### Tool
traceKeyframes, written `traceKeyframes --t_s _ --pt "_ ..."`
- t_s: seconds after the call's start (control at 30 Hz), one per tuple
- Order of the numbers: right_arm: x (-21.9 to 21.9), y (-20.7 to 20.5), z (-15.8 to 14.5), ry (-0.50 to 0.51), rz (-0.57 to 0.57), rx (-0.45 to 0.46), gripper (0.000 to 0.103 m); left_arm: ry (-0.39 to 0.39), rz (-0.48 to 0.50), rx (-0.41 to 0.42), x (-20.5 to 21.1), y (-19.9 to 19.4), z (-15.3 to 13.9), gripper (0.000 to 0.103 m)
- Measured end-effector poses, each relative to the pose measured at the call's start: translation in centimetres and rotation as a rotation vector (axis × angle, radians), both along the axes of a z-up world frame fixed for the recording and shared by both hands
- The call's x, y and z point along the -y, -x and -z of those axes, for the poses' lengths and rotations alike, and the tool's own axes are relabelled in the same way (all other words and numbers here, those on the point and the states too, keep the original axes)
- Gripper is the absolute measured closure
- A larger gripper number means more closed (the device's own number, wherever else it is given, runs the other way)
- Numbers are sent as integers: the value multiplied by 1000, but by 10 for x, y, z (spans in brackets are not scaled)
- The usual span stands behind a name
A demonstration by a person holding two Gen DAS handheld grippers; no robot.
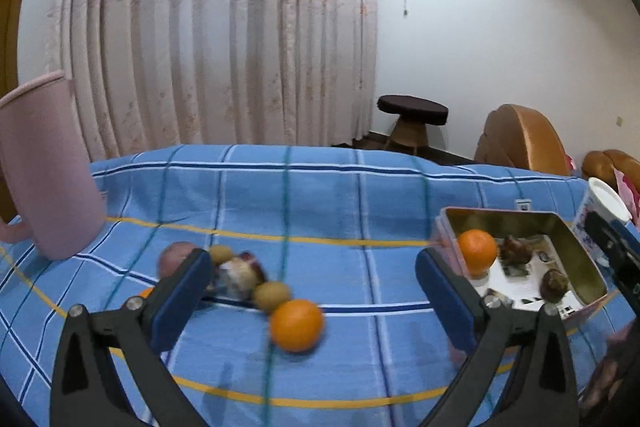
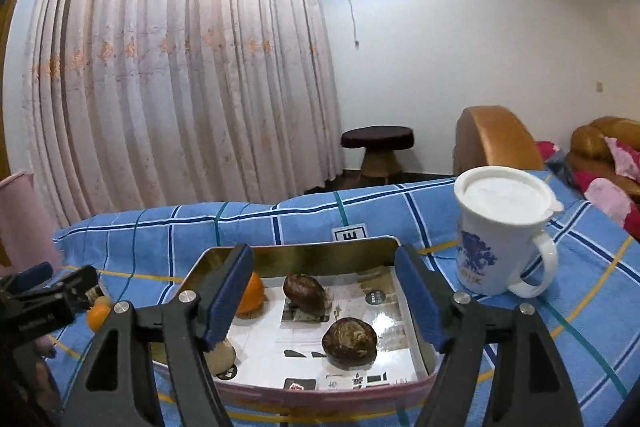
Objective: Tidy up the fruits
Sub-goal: 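Grasp a medium orange with the right tool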
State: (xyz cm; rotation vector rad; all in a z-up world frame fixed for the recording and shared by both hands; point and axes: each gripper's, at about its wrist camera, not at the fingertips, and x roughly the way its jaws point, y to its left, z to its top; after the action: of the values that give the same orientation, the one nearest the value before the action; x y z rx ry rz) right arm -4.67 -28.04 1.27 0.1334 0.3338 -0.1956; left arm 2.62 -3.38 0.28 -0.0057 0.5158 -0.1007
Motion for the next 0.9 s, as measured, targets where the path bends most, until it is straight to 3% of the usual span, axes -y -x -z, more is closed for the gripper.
traceKeyframes --t_s 0.13,0.5,0.9 --pt "-20 2 -2 21 -3 1 28 -44 -20 10 -20 -1 4 0" --pt "-95 -2 2 43 -122 -33 28 -48 -49 -26 -72 -8 14 0" --pt "-164 -35 15 49 -267 -162 28 31 -177 -72 -157 -20 10 0"
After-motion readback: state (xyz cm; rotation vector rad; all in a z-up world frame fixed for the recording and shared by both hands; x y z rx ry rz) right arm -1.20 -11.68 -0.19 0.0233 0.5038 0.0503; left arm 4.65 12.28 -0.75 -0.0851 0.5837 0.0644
